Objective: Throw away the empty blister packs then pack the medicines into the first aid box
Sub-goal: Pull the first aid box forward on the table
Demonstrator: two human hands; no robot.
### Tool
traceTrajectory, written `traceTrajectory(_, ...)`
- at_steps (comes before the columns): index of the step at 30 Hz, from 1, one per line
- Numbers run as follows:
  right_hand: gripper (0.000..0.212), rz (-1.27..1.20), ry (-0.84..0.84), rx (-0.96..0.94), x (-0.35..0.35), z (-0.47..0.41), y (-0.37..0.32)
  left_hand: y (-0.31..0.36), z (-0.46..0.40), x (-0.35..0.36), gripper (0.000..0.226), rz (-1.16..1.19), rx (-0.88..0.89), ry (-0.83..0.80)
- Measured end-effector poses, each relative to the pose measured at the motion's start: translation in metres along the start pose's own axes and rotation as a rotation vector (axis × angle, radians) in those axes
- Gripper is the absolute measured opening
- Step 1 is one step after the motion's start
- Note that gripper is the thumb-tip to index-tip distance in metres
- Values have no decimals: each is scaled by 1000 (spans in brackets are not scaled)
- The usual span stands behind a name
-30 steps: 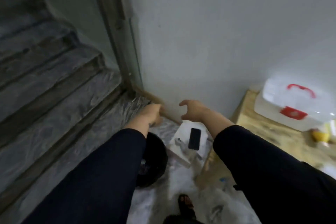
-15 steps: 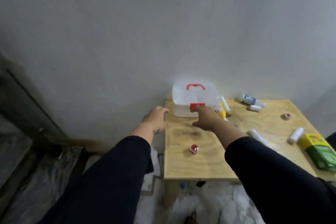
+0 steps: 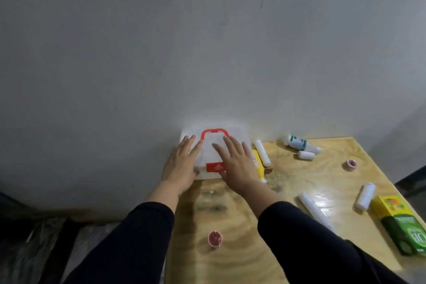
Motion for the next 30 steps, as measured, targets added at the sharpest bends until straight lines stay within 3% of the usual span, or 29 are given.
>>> traceTrajectory(7,78,70,163,-14,13,-5,1,3,0,5,90,-35,-11,104)
traceTrajectory(14,84,35,35,-86,3,3,-1,5,2,1,89,-27,-4,100)
traceTrajectory(21,54,-28,100,-134,-6,21,-6,10,12,-3,81,-28,33,47)
traceTrajectory(30,48,-71,122,-112,-26,21,-13,14,16,-15,84,-69,65,-4)
Point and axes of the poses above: each hand's wrist, its own z-axis away from the middle knuckle, its own x-axis out of the palm, y = z × x, the point moved 10 cm from there along -z, towards the middle knuckle, and after that the axes turned 5 degrees about x, right-handed, at the moved point
